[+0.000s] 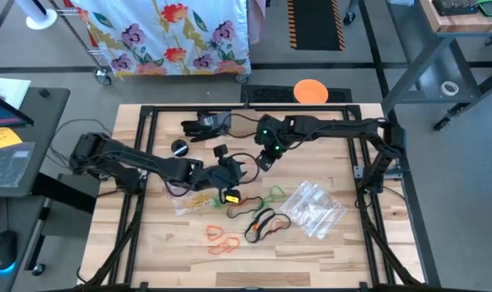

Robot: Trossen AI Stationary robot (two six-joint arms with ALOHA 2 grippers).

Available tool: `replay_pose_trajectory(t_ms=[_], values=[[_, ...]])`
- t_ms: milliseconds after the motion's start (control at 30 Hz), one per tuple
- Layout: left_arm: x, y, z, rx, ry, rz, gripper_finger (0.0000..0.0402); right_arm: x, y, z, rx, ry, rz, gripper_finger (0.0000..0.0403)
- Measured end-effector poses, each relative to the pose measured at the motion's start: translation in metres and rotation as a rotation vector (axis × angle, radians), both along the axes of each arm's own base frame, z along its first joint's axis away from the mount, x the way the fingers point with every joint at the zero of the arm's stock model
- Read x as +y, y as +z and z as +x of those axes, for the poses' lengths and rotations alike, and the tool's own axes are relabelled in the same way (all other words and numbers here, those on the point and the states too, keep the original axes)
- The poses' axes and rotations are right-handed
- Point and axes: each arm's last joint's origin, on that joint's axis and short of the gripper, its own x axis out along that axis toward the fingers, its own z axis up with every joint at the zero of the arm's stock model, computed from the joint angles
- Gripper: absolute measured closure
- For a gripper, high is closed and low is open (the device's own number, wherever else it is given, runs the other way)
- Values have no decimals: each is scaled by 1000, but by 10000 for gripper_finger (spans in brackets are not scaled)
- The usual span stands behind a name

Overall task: Sort rubber bands
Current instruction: Put the orange rubber band into the transparent zip bag

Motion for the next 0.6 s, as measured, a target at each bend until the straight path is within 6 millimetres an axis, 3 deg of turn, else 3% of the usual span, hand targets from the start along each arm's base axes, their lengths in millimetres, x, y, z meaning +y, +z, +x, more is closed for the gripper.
replay_pose_trajectory(t_ms=[267,333,467,600], values=[[-8,-1,-9,25,115,99,275,8,19,-26,146,-153,-161,403],[-8,-1,-9,27,116,101,276,15,23,-26,137,-100,-181,403],[-8,-1,-9,28,119,101,276,21,30,-27,109,-207,-199,403],[-8,-1,-9,26,123,100,276,28,28,-24,101,-64,-208,403]])
